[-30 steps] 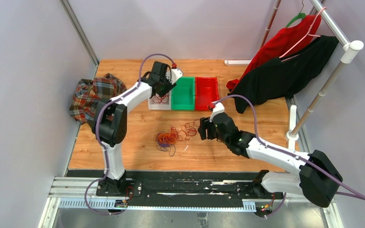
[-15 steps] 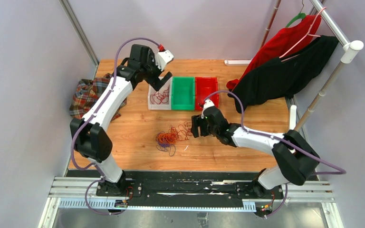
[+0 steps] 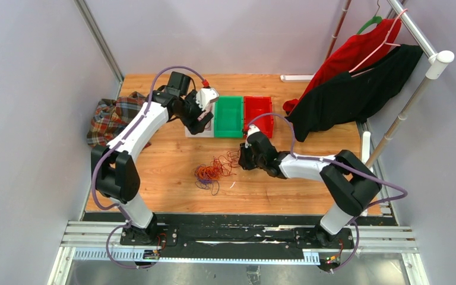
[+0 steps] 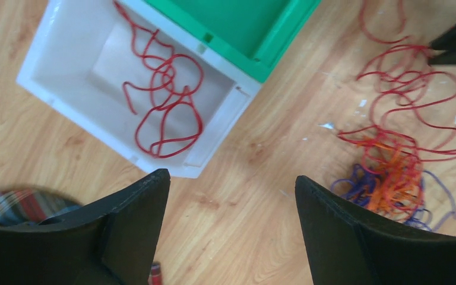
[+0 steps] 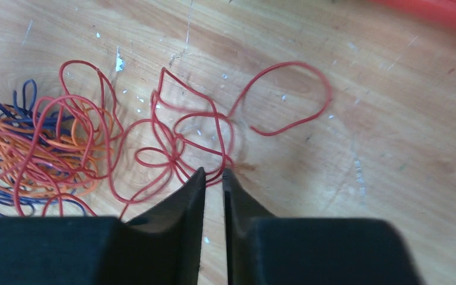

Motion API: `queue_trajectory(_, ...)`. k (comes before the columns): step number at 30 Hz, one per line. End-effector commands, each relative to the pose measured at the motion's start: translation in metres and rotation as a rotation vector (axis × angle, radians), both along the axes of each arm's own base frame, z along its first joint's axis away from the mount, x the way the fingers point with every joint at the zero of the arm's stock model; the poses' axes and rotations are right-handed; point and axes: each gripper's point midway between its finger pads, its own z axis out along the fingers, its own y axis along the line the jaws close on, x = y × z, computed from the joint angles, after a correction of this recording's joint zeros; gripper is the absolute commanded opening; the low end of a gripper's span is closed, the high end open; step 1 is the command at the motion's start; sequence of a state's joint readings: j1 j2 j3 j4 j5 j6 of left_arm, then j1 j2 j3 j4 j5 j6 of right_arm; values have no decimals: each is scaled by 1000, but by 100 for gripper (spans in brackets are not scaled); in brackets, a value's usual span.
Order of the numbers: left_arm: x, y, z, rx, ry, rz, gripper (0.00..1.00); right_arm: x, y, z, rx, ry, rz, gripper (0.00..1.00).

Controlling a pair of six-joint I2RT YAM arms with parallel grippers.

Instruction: Untangle the cables

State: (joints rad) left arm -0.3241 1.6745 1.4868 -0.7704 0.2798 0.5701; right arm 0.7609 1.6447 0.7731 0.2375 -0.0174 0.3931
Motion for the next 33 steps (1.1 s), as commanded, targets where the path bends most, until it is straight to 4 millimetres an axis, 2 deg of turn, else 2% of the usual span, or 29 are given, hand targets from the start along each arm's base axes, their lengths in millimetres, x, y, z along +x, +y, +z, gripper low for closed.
queue_trajectory(1, -25, -20, 37, -132, 24, -70, 81, 12, -10, 26, 48, -60, -52, 7)
queue_trajectory(2, -31, -22, 41, -150, 38, -78, 81, 13, -13, 34, 53, -71, -57, 2)
queue_trajectory(3, -38, -25, 45, -176, 59, -74, 82, 14, -16, 44, 63, -89, -58, 1)
queue_trajectory(7, -69, -41, 59, -304, 153, -94, 87, 11, -22, 74, 74, -139, -42, 1)
queue_trajectory(10, -87, -51, 57, -341, 204, -109, 88, 9, -25, 89, 77, -164, -29, 1)
queue_trajectory(11, -92, -53, 52, -334, 220, -113, 88, 8, -25, 90, 78, -166, -26, 8)
queue_trajectory(12, -95, -55, 47, -321, 232, -109, 88, 8, -23, 92, 87, -172, -17, 23)
queue_trajectory(13, -97, -55, 43, -309, 244, -98, 88, 9, -19, 91, 95, -172, -7, 47)
queue_trajectory(14, -95, -56, 41, -306, 257, -77, 88, 9, -14, 91, 107, -169, 11, 66)
queue_trajectory(15, -94, -56, 41, -306, 265, -54, 90, 10, -8, 90, 112, -164, 38, 70)
queue_trajectory(16, -91, -55, 43, -305, 262, -33, 98, 11, -2, 89, 109, -159, 58, 70)
queue_trajectory(18, -91, -53, 58, -294, 242, -50, 98, 14, 8, 84, 80, -157, 83, 71)
queue_trajectory(20, -88, -49, 77, -268, 200, -84, 98, 17, 15, 69, 25, -131, 94, 71)
queue_trajectory(23, -85, -41, 97, -234, 157, -72, 98, 18, 21, 45, -13, -73, 119, 65)
queue_trajectory(27, -81, -25, 106, -217, 131, -1, 98, 11, 30, 16, -9, 2, 152, 63)
queue_trajectory(29, -80, -17, 109, -199, 104, 14, 98, 9, 30, 7, -13, 39, 149, 58)
queue_trajectory(31, -81, -8, 118, -175, 59, 1, 98, 8, 30, 6, -11, 47, 149, 45)
queue_trajectory(32, -82, -4, 122, -170, 42, -5, 98, 8, 29, 7, -12, 49, 149, 34)
queue_trajectory(33, -84, -3, 126, -169, 34, -10, 98, 7, 28, 10, -13, 49, 152, 15)
